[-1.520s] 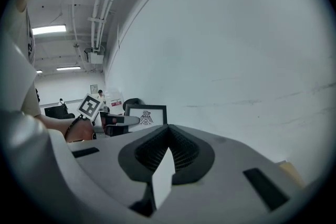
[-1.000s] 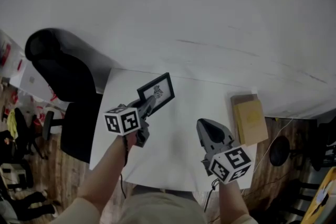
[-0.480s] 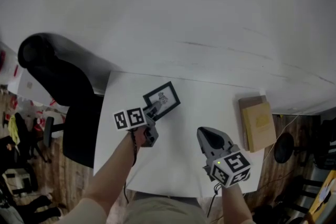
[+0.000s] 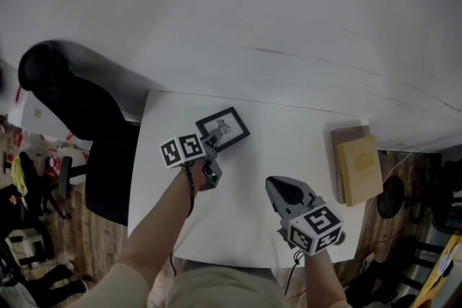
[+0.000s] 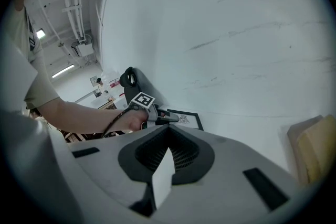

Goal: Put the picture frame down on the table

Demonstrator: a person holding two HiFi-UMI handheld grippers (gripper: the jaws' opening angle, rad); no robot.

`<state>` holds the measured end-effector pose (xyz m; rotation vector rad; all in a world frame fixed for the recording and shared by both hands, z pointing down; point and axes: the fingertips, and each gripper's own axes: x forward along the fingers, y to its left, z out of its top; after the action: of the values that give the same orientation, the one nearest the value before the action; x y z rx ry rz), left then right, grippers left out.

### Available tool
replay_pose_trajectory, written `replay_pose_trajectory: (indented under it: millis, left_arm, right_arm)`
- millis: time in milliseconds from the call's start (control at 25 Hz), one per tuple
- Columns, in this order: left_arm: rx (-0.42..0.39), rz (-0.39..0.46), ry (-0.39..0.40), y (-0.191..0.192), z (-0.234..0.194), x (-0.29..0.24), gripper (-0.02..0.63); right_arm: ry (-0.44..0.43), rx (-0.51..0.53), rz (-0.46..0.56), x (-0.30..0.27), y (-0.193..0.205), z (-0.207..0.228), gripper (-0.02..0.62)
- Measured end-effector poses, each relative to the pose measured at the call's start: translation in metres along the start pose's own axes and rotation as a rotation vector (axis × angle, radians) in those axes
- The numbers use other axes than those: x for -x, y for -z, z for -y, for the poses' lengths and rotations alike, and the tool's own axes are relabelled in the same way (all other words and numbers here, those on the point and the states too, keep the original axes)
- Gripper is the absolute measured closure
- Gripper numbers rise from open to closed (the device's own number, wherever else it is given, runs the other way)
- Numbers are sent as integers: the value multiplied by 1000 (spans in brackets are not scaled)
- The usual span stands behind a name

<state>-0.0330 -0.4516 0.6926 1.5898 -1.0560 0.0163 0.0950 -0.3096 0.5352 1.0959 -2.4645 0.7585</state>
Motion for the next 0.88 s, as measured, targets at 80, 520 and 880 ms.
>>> replay_pose_trajectory:
  millis: [80, 520, 880]
  left_arm:
    - [-41, -3, -46, -2, -5, -1, 554]
    - [-397, -74, -300, -4, -40, 1, 345]
    - [-369, -85, -375, 3, -65, 3, 297]
  right_arm:
    - [-6, 4, 0, -2, 2, -4, 572]
    - [-14, 15, -5, 1, 8, -11, 572]
    - [38, -42, 46, 12, 11, -3, 572]
